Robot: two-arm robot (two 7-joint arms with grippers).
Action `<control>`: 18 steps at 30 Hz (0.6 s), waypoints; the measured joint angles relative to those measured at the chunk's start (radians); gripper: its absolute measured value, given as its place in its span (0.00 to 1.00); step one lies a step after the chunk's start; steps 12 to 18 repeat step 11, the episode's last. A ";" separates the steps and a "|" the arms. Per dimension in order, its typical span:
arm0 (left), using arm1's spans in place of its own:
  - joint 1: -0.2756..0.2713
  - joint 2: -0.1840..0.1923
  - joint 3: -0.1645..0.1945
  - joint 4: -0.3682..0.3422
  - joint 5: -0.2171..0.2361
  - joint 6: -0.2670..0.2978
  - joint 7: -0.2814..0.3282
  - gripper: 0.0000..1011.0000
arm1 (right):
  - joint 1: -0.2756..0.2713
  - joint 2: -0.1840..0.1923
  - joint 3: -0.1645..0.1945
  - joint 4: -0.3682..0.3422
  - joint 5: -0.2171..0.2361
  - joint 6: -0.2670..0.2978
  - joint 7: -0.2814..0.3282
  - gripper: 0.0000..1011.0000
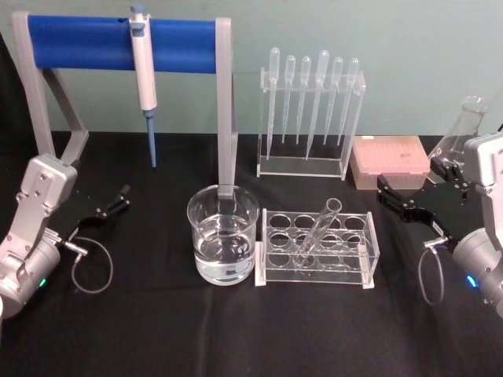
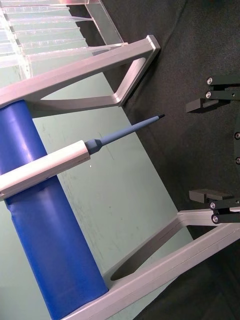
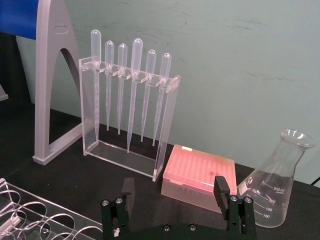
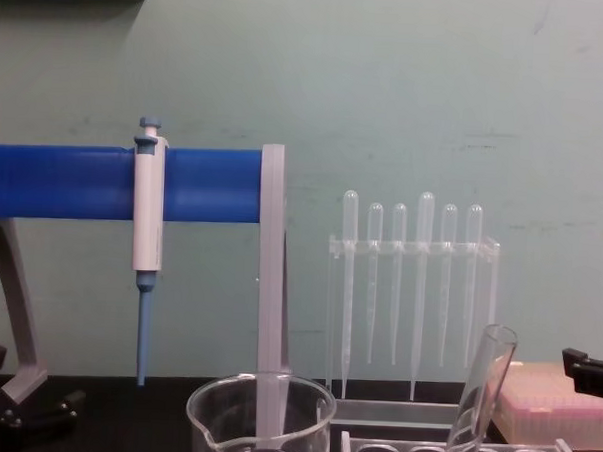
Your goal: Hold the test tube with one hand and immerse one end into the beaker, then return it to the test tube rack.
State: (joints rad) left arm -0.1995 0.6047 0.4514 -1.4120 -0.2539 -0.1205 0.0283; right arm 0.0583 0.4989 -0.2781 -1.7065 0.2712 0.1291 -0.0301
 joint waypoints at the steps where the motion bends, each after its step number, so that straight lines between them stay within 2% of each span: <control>1: 0.000 0.000 0.000 0.000 0.000 0.000 0.000 0.99 | 0.000 0.000 0.000 0.000 0.000 0.000 0.000 0.99; 18: 0.000 0.000 0.000 0.000 0.000 0.000 0.000 0.99 | 0.001 0.001 0.001 -0.001 0.002 0.000 -0.001 0.99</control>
